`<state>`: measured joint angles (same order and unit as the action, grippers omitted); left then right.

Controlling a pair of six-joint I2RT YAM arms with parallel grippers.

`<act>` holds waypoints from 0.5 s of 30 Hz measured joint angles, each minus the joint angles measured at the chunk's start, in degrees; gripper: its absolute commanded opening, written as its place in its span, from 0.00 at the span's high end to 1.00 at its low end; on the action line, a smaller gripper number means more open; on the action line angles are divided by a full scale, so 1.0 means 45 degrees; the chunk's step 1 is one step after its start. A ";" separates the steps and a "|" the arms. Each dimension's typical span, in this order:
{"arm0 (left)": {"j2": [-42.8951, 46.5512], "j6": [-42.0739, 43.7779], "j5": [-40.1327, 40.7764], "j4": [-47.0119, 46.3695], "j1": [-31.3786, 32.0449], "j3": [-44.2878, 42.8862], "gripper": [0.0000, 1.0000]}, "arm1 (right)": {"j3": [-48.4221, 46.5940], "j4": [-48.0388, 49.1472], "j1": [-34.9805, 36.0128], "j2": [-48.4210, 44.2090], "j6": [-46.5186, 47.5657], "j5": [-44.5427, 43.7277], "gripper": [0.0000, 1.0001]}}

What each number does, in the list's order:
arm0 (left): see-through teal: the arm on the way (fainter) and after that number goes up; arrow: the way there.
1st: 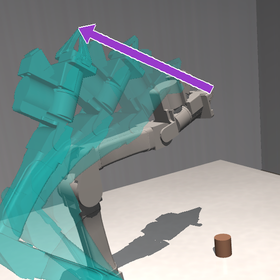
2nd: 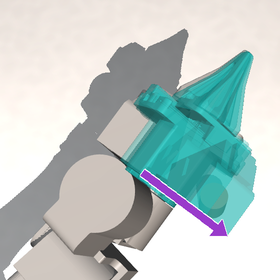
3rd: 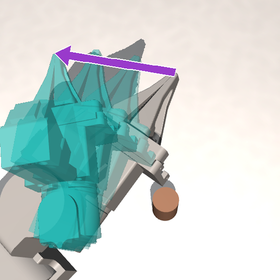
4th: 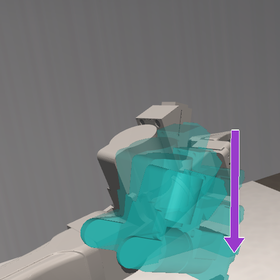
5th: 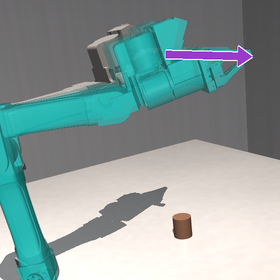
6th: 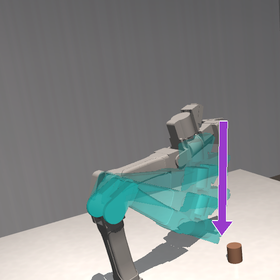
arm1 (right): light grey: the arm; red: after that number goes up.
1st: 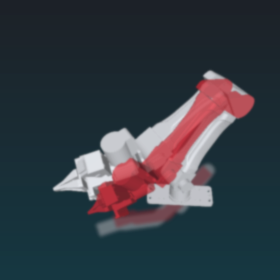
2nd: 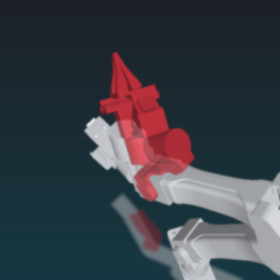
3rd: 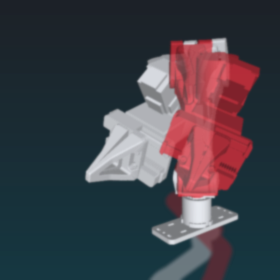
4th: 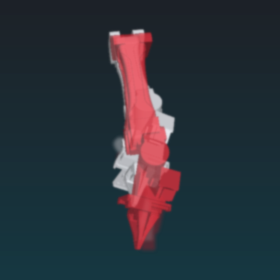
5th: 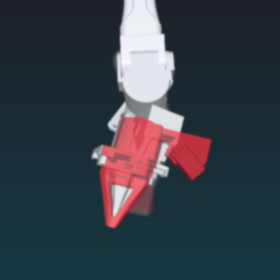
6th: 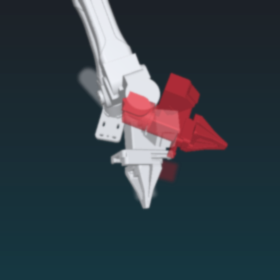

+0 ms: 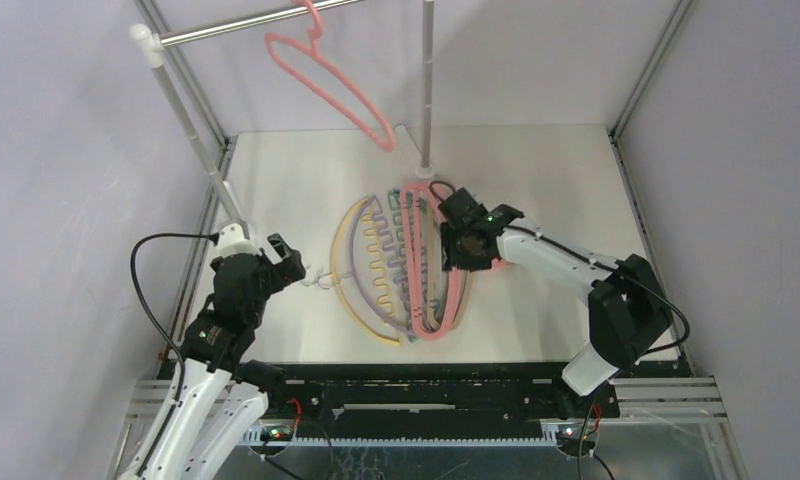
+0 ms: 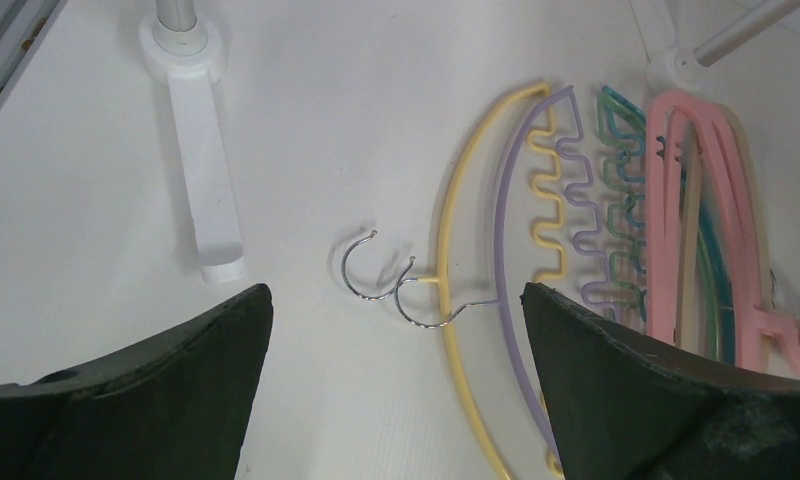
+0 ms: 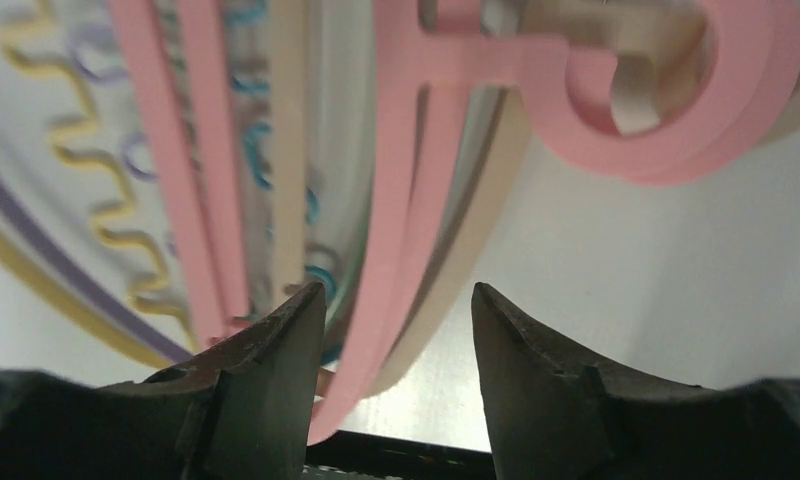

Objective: Organize the hangers

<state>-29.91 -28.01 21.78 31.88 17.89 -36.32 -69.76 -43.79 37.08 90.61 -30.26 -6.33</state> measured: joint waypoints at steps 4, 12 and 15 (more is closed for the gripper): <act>-0.0165 -0.0005 -0.0029 -0.0019 0.0000 0.0000 0.01 | 0.0782 -0.0529 0.0952 0.0262 -0.0068 -0.0884 0.39; -0.0233 -0.0034 -0.0233 -0.0010 0.0000 0.0005 0.00 | 0.1802 -0.0151 0.1273 0.0602 -0.0476 -0.1297 0.49; -0.0209 -0.0073 -0.0253 -0.0005 0.0000 0.0005 0.00 | 0.1807 0.0126 0.1263 0.0865 -0.0495 -0.1253 0.53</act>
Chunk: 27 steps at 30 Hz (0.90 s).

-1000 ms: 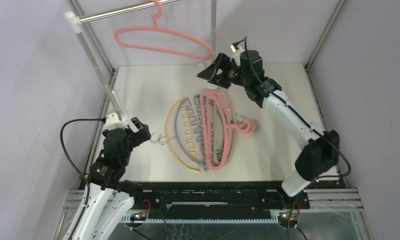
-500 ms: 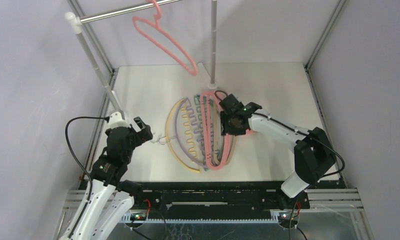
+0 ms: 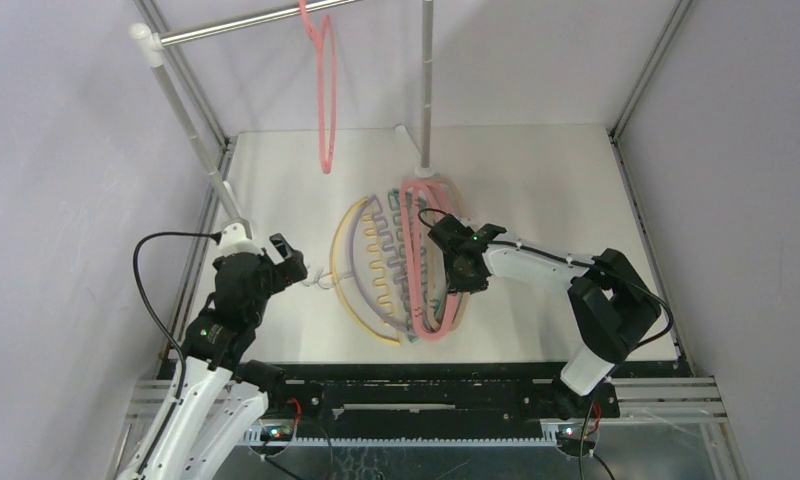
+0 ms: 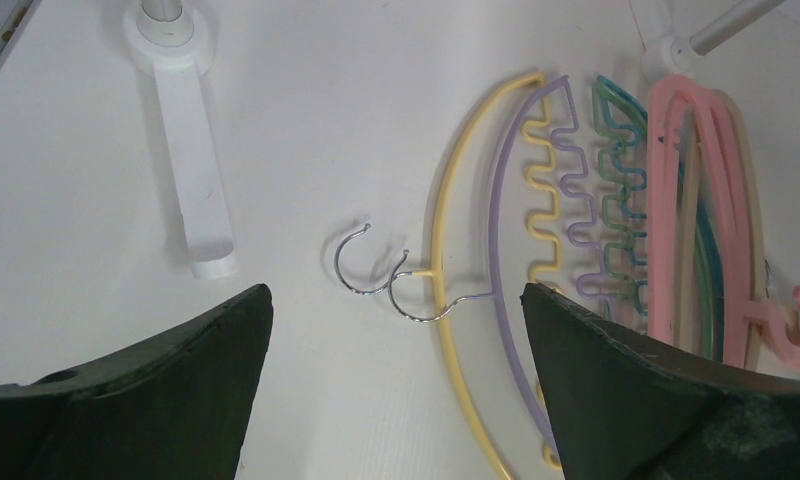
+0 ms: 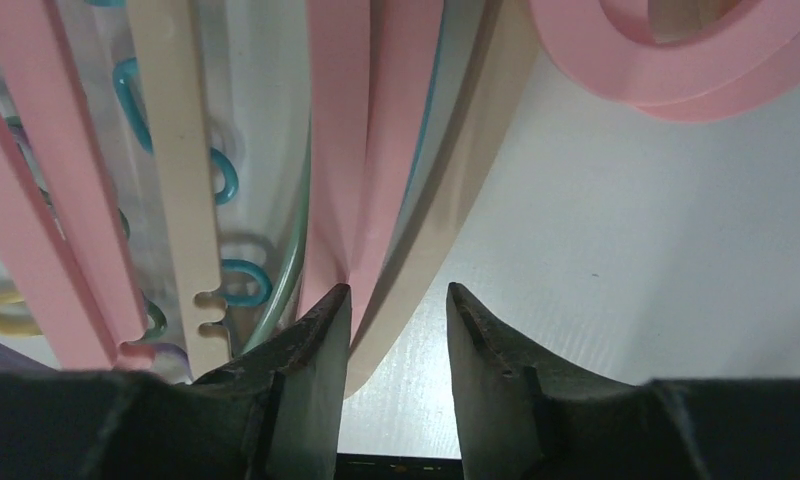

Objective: Organize the hangers

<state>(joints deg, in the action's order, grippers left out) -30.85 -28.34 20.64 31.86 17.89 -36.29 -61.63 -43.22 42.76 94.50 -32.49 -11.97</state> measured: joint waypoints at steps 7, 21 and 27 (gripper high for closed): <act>0.0049 -0.0034 -0.0083 0.0087 0.0000 0.0000 0.01 | 0.0015 0.0194 0.0214 -0.0369 -0.0223 -0.0165 0.50; 0.0102 -0.0058 -0.0257 0.0141 0.0000 0.0476 0.00 | 0.0015 0.1059 0.0155 0.0403 -0.0257 0.0102 0.54; 0.0097 -0.0058 -0.0291 0.0151 0.0000 0.0476 0.00 | -0.0141 0.1287 0.0053 0.0753 -0.0102 0.0408 0.74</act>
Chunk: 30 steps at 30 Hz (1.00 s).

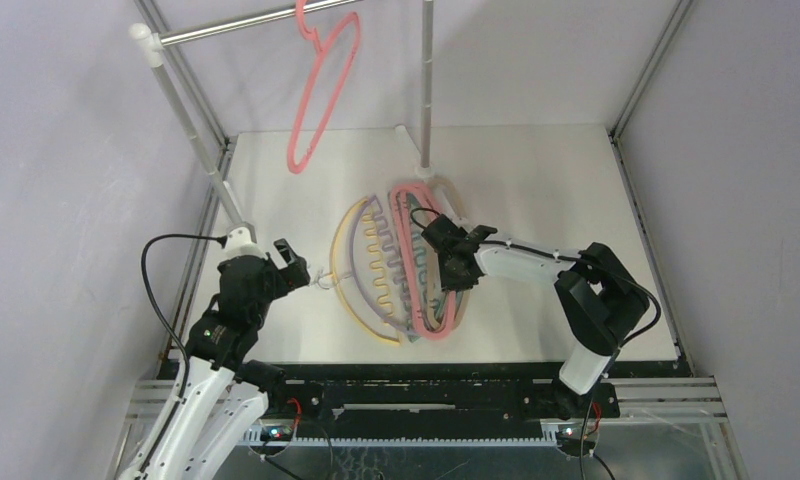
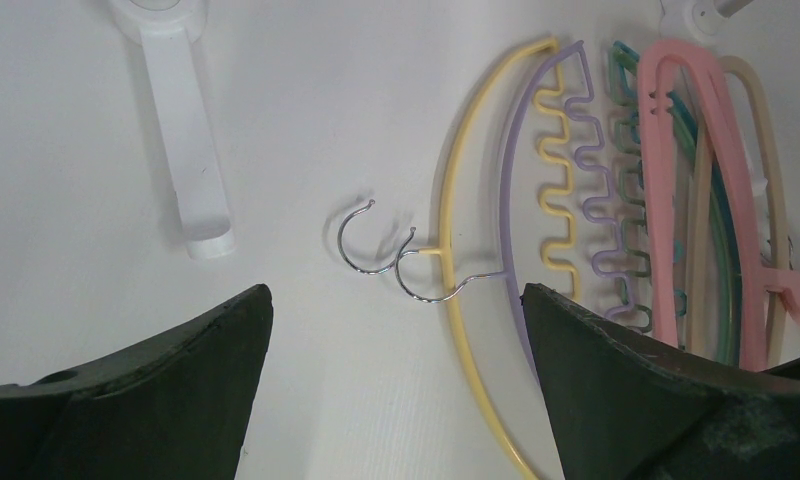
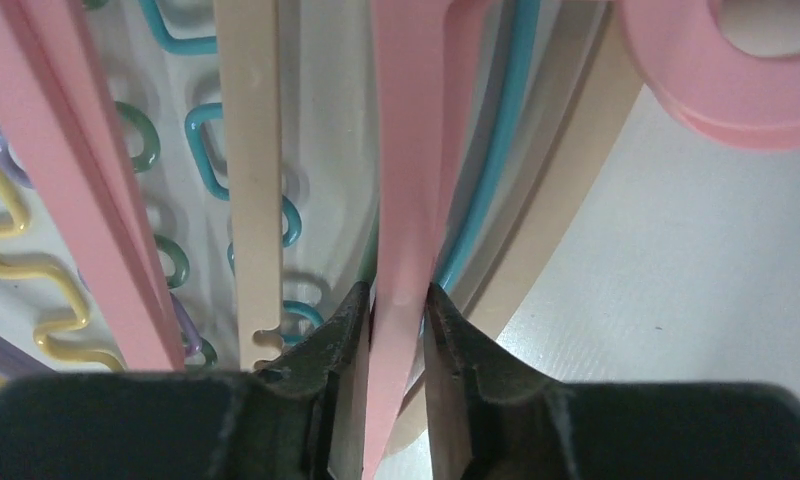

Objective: Organize the hangers

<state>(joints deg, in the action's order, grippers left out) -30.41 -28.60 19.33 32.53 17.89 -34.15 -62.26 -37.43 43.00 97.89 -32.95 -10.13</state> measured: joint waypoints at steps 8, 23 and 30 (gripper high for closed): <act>-0.0102 0.0000 -0.0005 -0.0073 0.0000 0.0000 0.01 | -0.0359 -0.0787 0.0000 -0.0340 0.0204 -0.0340 0.91; -0.1044 -0.0228 -0.0724 -0.1030 0.0000 -0.0005 0.05 | -0.2943 -0.2312 0.0151 -0.2089 0.1156 -0.0957 0.94; -0.1880 -0.0573 -0.1394 -0.1812 0.0000 -0.0233 0.08 | -0.4143 -0.2361 0.0437 -0.0991 0.1632 -0.1112 1.00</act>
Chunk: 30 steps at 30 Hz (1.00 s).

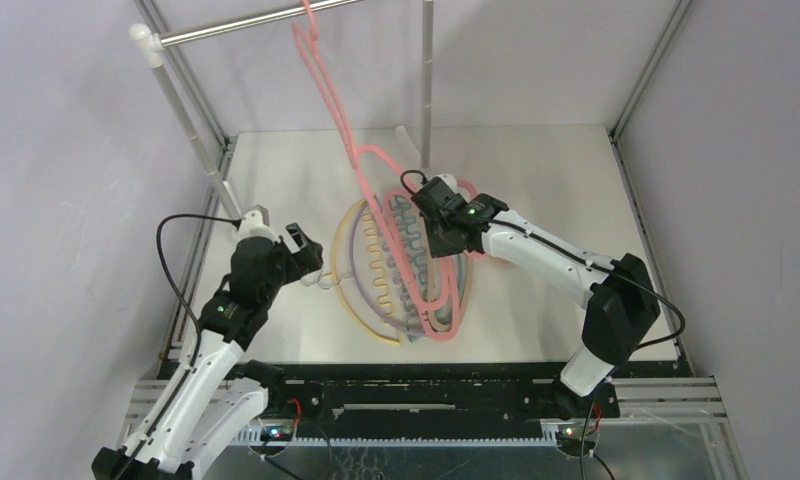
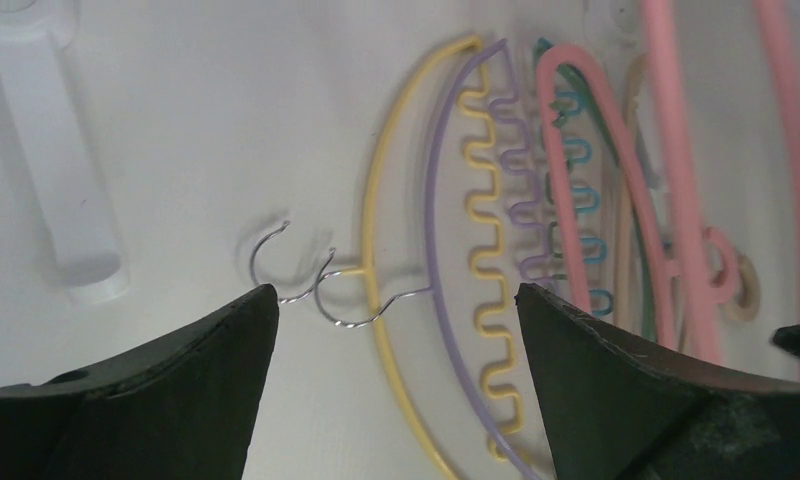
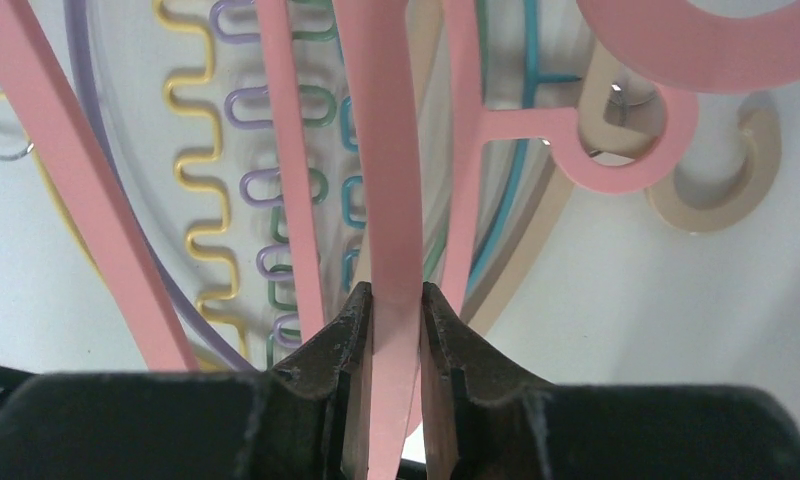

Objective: Organize the hangers

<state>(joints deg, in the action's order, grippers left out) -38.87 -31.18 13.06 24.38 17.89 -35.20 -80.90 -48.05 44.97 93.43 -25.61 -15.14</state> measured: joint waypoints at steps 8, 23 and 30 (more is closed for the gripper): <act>-0.1214 -0.0418 -0.0724 -0.1224 0.0330 -0.0544 0.10 | -0.0631 -0.0121 0.0918 0.0690 0.0233 0.0432 1.00; -0.2293 -0.1146 -0.1763 -0.2705 0.0704 -0.1083 0.09 | -0.1069 -0.0189 0.1209 0.0714 0.0301 0.1336 1.00; -0.2365 -0.1642 -0.1957 -0.3254 0.0894 -0.1083 0.09 | -0.1681 -0.0146 0.1593 0.0714 0.0597 0.1778 1.00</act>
<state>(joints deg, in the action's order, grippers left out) -49.52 -38.57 4.25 9.74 21.91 -40.07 -88.47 -48.71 52.14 96.64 -22.92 -7.14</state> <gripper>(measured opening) 0.908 0.257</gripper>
